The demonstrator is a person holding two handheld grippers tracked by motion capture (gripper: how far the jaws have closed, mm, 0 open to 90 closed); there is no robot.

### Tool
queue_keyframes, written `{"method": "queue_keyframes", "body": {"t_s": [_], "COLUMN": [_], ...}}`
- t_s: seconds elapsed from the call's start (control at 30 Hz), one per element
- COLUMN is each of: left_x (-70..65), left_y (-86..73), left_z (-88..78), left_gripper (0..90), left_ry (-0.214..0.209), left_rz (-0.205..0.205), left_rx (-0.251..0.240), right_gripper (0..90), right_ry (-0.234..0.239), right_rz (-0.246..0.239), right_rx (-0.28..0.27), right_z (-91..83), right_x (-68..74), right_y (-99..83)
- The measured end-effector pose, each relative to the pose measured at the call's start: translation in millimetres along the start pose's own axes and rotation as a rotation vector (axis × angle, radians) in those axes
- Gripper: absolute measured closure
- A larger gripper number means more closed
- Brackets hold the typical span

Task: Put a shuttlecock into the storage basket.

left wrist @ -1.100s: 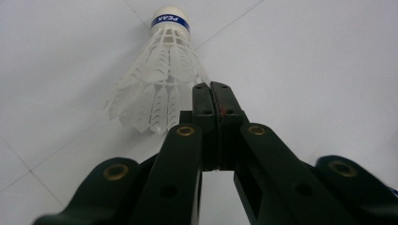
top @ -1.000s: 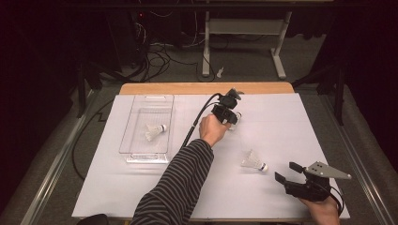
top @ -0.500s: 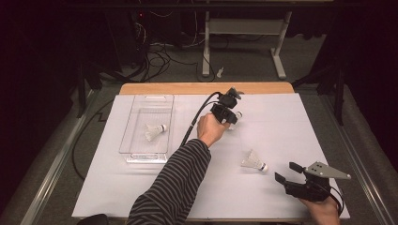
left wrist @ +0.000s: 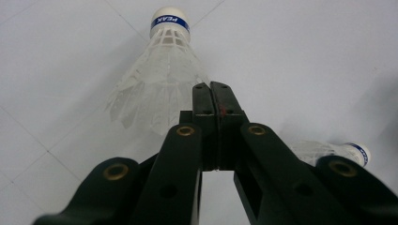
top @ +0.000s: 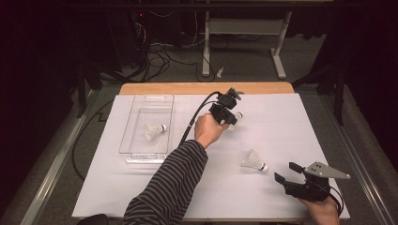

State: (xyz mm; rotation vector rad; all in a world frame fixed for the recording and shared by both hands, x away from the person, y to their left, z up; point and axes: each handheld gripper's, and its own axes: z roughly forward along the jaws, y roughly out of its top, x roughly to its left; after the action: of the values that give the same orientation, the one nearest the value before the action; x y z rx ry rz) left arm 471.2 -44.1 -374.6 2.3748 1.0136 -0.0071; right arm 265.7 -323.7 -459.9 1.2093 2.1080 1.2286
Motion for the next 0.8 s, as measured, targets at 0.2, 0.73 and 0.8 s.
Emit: {"method": "queue_keyframes", "body": {"t_s": [0.2, 0.73, 0.8], "left_x": [0.6, -1.7, -2.7], "left_y": [-4.2, -12.0, -12.9], "left_z": [-4.4, -14.5, -15.8], "left_gripper": [89.8, 89.8, 89.8], "left_ry": [-0.001, -0.005, -0.008], "left_rz": [0.004, 0.024, 0.029], "left_rx": [-0.004, -0.01, -0.014], "right_gripper": [27.1, 27.1, 27.1], "right_ry": [0.0, -0.005, -0.003], "right_rz": [0.0, -0.001, -0.002], "right_rx": [0.001, 0.004, 0.004], "right_z": [0.2, 0.1, 0.0], "right_x": [0.2, 0.3, 0.3], "right_y": [0.1, 0.0, 0.0]}}
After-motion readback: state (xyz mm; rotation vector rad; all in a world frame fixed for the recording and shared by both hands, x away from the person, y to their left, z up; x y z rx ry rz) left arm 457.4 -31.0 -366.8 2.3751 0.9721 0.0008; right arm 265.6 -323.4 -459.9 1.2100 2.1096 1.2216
